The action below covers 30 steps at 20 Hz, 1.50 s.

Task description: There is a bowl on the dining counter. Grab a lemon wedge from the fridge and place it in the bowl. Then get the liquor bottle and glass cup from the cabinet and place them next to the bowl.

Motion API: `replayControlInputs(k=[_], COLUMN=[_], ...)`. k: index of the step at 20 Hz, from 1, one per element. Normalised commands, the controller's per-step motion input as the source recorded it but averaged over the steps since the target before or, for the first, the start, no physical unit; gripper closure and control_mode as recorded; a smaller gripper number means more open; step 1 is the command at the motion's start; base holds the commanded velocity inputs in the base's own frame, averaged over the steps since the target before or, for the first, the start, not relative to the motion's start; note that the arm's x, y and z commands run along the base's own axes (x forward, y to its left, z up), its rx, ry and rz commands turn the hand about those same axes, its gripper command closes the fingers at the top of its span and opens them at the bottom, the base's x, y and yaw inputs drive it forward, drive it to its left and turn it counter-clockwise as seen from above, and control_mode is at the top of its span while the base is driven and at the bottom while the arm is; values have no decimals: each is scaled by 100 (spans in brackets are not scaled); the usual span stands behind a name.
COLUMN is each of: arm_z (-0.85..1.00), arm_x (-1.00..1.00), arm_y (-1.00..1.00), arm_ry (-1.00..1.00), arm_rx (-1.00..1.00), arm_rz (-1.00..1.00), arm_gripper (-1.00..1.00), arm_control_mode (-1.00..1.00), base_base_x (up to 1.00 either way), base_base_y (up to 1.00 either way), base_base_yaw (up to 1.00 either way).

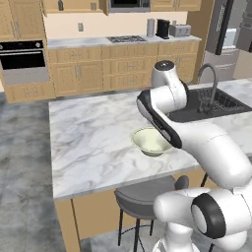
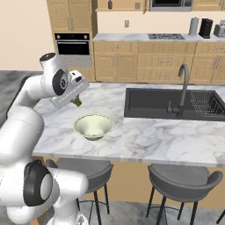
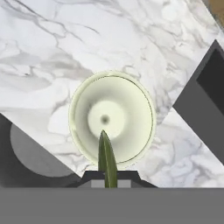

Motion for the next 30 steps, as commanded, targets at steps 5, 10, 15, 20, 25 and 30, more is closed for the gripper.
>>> replayControlInputs(k=[5, 10, 15, 20, 25, 30], arm_z=[-71, -57, -56, -58, -50, -35], arm_x=[66, 43, 29, 30, 19, 2], arm_y=[-24, -22, -11, -3, -3, -7], arm_ry=[11, 8, 9, 7, 2, 0], arm_rx=[0, 0, 0, 0, 0, 0], arm_rz=[1, 0, 0, 0, 0, 0], arm_gripper=[100, 100, 100, 100, 100, 100], arm_control_mode=[-100, -100, -100, -100, -100, -100], base_base_x=[0, 0, 0, 0, 0, 0], base_base_y=[0, 0, 0, 0, 0, 0], base_base_yaw=[0, 0, 0, 0, 0, 0])
